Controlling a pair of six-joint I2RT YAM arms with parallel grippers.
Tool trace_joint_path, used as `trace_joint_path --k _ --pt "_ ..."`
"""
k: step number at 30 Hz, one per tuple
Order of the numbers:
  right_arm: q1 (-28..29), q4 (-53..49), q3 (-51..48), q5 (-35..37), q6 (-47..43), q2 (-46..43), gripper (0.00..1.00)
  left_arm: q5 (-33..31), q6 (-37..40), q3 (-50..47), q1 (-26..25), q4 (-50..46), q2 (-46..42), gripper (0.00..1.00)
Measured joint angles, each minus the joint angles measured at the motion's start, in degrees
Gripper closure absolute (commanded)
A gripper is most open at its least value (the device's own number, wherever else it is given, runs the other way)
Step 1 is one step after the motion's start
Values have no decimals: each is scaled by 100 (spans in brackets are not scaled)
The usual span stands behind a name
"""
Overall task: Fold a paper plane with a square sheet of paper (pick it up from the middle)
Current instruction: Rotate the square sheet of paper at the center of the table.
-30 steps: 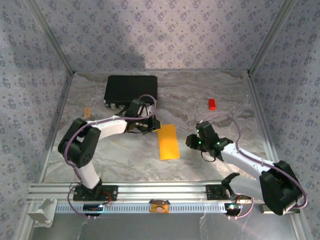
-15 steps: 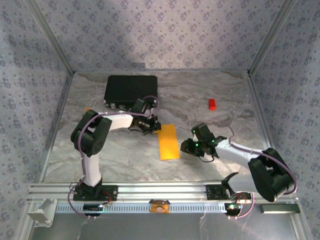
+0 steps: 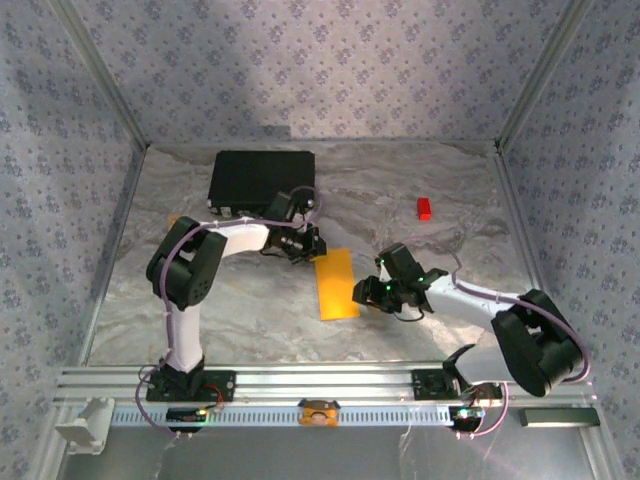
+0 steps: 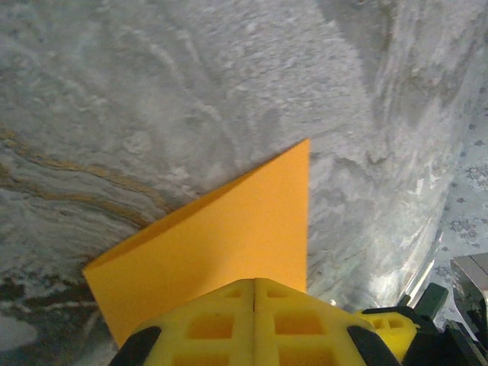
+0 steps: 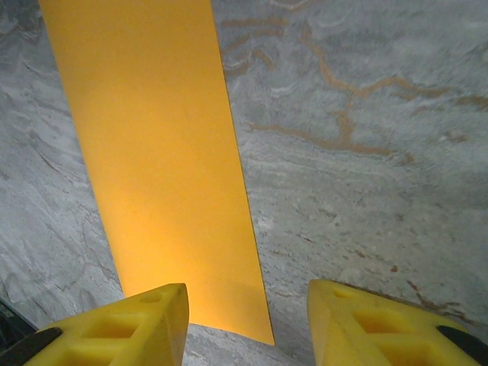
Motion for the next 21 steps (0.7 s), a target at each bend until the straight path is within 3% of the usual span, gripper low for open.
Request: trace_joint_path --k 7,21 --pt "116 9 146 -57 81 160 47 96 2 -42 42 87 223 100" --pt "271 -57 146 -107 444 74 50 118 90 -109 52 177 214 100"
